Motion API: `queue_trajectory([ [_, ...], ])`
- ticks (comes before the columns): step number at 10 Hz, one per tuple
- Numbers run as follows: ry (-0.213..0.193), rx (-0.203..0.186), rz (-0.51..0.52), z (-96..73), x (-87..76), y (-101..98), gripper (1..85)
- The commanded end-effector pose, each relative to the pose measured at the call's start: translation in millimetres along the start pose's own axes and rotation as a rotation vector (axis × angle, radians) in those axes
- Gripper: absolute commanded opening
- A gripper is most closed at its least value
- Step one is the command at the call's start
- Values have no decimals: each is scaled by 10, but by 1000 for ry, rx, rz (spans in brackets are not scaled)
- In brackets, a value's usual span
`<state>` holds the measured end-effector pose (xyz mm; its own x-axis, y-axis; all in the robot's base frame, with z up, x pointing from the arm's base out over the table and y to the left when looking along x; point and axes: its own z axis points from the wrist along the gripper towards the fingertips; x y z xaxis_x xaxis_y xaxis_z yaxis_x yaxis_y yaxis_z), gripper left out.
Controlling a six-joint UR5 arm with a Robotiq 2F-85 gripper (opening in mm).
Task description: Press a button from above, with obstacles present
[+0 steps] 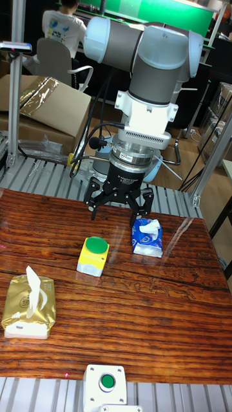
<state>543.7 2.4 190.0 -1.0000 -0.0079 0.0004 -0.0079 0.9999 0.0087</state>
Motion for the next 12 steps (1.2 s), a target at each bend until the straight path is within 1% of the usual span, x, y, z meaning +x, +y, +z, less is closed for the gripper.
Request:
queue_trajectory([
  [1,31,-143,243,-28,35,400,840],
  [2,31,-142,245,-18,33,401,13],
  [8,27,-133,248,-7,22,393,13],
  [11,26,-136,250,-7,24,397,13],
  [12,27,-130,244,-5,29,381,13],
])
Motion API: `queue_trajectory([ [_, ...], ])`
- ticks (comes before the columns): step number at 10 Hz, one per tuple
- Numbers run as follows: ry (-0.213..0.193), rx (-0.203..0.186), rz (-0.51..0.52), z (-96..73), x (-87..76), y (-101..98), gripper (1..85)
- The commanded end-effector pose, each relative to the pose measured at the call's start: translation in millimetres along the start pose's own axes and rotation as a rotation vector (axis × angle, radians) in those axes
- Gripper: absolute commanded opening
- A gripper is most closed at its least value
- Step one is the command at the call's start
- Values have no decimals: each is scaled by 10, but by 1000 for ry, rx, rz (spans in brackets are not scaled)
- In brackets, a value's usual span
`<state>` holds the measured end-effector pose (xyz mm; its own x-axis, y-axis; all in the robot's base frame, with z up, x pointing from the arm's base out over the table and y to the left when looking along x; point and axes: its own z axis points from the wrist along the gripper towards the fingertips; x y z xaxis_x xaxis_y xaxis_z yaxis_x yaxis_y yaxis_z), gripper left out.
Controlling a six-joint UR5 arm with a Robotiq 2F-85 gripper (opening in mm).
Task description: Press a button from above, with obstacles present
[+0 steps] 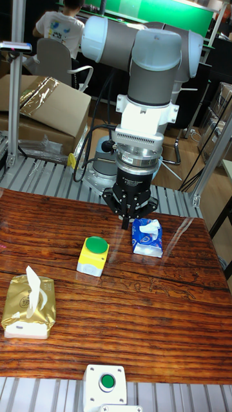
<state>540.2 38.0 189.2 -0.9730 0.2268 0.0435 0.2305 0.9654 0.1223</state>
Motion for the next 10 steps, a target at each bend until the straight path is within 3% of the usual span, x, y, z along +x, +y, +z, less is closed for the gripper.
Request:
queue_trajectory([
  [1,0,-8,1,-12,3,15,13],
  [6,-11,-28,-14,3,62,-28,13],
  [10,-23,-27,-25,109,225,-168,13],
])
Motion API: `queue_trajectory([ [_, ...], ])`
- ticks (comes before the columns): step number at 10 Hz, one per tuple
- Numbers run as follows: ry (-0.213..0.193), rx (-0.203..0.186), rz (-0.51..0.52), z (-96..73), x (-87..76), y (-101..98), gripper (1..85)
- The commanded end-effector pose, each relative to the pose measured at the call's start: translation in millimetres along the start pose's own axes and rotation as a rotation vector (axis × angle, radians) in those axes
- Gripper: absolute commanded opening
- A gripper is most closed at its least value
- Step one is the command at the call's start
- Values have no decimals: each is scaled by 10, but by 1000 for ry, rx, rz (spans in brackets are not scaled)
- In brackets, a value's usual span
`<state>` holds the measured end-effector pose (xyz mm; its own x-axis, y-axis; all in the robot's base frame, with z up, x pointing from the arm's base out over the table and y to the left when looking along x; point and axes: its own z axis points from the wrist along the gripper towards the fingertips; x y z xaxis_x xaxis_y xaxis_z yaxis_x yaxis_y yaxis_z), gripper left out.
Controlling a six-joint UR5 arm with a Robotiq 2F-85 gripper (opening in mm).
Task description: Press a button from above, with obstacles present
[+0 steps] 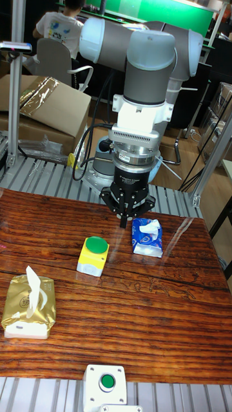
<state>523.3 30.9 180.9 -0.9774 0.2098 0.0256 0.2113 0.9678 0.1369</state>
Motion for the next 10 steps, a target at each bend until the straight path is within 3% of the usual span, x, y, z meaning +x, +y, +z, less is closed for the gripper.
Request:
queue_trajectory([
  [1,12,-14,-11,35,183,-94,13],
  [3,39,32,-30,44,330,-262,13],
  [4,24,72,-48,81,343,-390,13],
  [10,-6,64,-46,152,349,-422,13],
])
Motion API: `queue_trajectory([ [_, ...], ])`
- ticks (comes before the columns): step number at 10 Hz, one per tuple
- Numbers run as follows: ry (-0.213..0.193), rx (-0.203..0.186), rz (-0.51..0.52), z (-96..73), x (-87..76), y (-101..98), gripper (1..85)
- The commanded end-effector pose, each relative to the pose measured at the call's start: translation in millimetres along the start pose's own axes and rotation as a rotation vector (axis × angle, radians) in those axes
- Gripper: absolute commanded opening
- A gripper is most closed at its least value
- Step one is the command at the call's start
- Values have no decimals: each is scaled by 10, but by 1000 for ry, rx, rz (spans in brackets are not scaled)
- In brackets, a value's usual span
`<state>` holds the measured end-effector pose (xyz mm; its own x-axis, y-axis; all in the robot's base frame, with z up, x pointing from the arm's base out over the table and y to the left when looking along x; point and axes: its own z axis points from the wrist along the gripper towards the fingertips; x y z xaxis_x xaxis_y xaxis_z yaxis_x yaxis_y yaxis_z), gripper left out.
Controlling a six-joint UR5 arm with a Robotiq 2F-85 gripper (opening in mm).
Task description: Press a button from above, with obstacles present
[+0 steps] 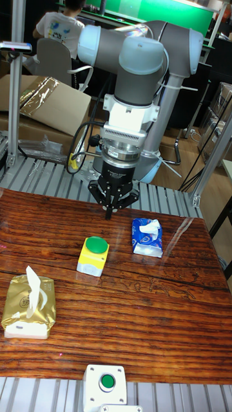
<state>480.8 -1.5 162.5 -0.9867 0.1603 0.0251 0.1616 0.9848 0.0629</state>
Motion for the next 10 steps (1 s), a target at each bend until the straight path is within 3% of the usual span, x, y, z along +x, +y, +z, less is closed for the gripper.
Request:
queue_trajectory([
  [1,-13,-20,7,18,0,30,13],
  [10,-41,-42,12,121,-47,42,13],
])
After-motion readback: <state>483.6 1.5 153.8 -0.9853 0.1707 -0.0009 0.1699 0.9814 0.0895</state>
